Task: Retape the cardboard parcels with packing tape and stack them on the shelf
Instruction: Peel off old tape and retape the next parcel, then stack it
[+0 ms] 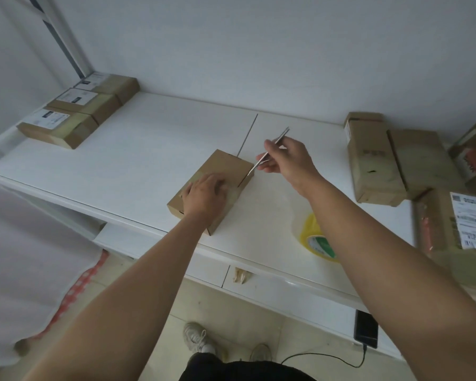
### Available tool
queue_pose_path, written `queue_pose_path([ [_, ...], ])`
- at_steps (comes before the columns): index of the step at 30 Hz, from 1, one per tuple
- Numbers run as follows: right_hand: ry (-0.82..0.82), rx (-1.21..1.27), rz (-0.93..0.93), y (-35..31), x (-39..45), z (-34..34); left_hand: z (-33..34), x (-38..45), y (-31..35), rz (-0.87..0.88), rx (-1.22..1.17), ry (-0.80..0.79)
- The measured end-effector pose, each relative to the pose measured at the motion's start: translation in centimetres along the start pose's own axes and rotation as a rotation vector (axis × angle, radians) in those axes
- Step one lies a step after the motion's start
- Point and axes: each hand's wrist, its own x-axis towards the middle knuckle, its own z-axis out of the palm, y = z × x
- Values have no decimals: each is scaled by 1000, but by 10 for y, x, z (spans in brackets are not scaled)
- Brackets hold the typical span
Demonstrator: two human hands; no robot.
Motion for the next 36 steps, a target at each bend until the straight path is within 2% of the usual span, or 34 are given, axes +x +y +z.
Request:
queue_pose_path([
  [5,-158,-51,49,4,-4,2,3,-3,-9,91,38,46],
  [10,-209,-64,68,6,-5,5,5,-3,-10,70,81,8],
  [28,-203,-124,46,7,-5,9,8,-4,-12,72,65,29],
  [36,-102,-138,0,8,-3,7,6,-4,-11,81,63,29],
])
